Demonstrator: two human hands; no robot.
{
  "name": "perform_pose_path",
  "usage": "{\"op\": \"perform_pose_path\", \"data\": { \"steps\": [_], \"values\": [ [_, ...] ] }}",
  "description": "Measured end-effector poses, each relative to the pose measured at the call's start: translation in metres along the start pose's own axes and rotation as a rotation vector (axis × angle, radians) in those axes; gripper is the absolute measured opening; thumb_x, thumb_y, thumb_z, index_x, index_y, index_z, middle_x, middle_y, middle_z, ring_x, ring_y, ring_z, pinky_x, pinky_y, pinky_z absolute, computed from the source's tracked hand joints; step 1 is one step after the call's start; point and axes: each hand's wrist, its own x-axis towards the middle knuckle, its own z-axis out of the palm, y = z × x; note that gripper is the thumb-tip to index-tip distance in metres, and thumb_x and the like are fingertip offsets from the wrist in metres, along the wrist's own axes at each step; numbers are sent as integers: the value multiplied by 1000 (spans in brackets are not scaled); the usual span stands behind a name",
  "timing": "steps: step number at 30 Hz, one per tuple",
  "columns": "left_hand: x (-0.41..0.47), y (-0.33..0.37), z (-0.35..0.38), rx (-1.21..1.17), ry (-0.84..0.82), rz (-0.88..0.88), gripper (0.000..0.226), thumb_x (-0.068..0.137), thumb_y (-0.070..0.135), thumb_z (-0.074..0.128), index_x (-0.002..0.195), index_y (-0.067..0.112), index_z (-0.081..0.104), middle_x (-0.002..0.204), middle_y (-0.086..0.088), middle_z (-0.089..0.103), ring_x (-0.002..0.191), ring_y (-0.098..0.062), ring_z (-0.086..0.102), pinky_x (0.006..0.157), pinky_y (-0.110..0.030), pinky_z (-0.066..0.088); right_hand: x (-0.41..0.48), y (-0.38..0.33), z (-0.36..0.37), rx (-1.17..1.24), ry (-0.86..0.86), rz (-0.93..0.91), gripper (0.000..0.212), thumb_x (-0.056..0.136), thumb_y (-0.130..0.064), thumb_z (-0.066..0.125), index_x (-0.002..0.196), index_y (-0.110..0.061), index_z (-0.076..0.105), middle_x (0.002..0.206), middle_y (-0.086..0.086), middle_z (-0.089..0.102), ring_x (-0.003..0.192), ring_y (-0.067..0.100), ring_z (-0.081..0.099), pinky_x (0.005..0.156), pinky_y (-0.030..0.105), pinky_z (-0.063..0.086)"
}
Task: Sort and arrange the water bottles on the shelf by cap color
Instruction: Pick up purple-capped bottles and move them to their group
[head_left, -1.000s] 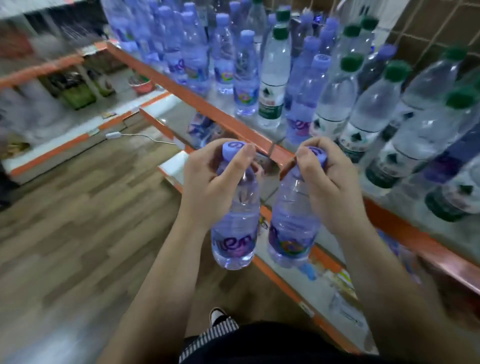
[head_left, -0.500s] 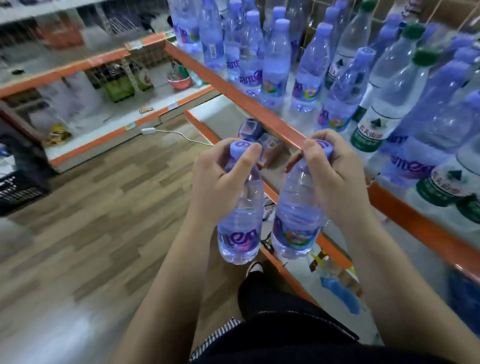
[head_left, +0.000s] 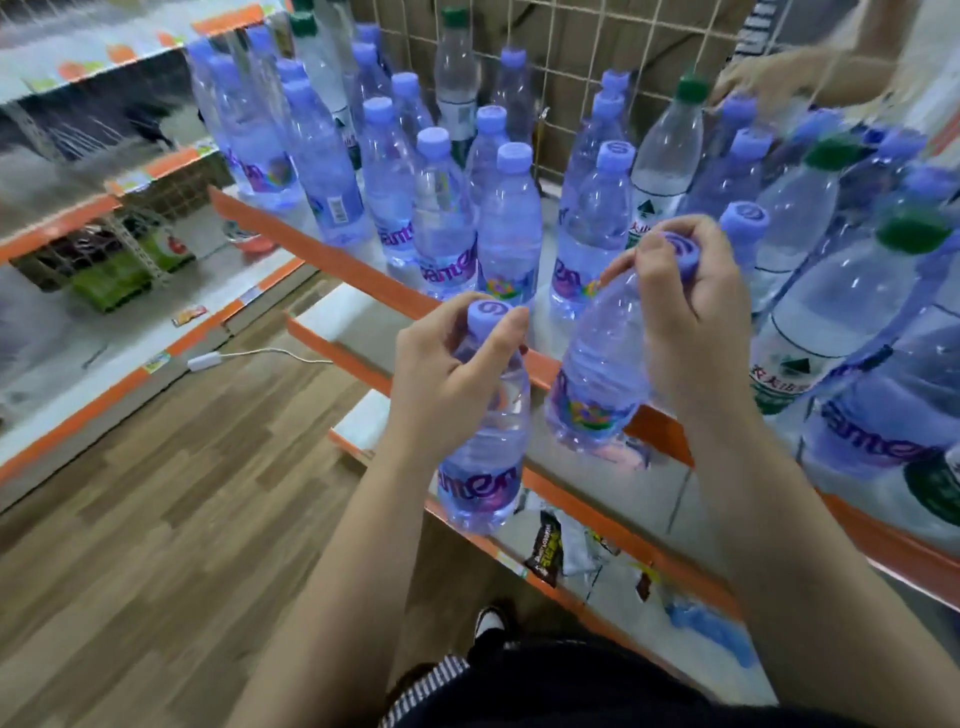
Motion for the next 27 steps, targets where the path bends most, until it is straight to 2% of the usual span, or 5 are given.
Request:
{"op": "perform_pose_path", "data": {
  "steps": [5,10,17,21,27],
  "values": [
    [36,-21,-2,-71,-89,-7,26,87,40,60,74,18,63,63,7,63,59,-5,57,60,-19,44,42,8,14,-149,137,-47,15,95,-40,45,89,-26,47,73,-10,67,53,-1,51,54,15,38],
    [69,-46,-6,-73,-214,42,29,90,38,60,78,12,65,67,6,67,64,-11,63,63,-23,47,60,35,40,-291,213,-18,27,98,-34,47,94,-7,51,74,17,68,63,26,59,63,43,46],
    [109,-66,-25,-158,-436,16,33,89,38,60,77,8,64,68,-5,68,62,-11,65,53,-17,47,72,54,73,-401,395,26,26,99,-25,49,95,0,53,72,15,68,65,28,62,65,40,47],
    [125,-73,-40,-121,-494,50,34,88,41,59,76,9,64,69,-6,68,65,-25,64,59,-36,51,74,57,85,-477,442,38,30,99,-29,49,97,1,53,76,14,68,67,27,62,65,42,47],
    [135,-78,-49,-110,-547,78,35,88,41,57,76,10,66,71,-6,68,69,-25,64,65,-41,51,64,51,87,-450,429,40,34,97,-37,49,95,-3,53,76,19,67,66,29,61,63,37,46]
  ]
}}
